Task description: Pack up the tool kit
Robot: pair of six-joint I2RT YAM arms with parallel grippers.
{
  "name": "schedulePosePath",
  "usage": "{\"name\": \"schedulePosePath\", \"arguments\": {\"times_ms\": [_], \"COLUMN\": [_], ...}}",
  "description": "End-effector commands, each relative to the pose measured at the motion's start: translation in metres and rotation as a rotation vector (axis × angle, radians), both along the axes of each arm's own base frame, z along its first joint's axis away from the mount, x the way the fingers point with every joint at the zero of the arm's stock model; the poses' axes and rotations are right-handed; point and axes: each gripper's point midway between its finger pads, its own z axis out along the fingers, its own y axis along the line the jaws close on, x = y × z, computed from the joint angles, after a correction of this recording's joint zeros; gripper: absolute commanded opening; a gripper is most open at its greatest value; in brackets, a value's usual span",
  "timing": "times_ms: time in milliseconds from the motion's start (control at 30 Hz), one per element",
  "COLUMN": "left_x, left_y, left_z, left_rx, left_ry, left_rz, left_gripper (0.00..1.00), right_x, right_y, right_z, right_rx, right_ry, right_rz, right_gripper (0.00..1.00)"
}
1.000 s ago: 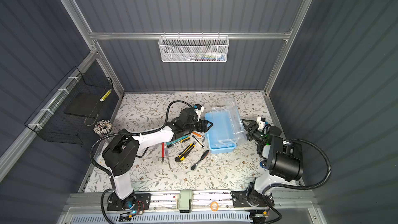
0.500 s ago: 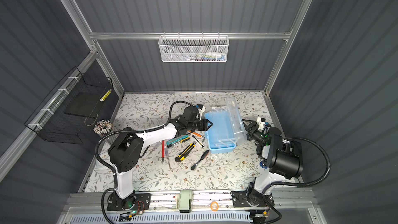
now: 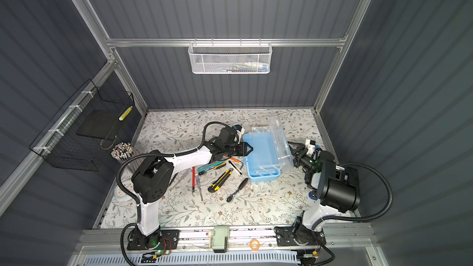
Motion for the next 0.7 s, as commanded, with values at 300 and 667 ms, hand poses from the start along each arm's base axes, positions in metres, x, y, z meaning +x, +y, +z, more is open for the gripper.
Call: {"name": "schedulePosePath", "arguments": {"times_ms": [300, 667], "left_x": [0.008, 0.009], "left_y": [-0.024, -0.027], "left_z": [0.003, 0.007], "left_rx": [-0.065, -0.085], "left_ry": [0.031, 0.03], "left_rz": [-0.031, -0.031], "left_gripper": [0.37, 0.3], "right_x": [0.0, 0.002], "right_y": [0.001, 0.0], "right_z": [0.008, 0.011], "right_rx": [-0.022, -0.024], "right_ry": [-0.054, -0.062], "right_rz": [0.013, 0.009], "right_gripper": [0.82, 0.84]}}
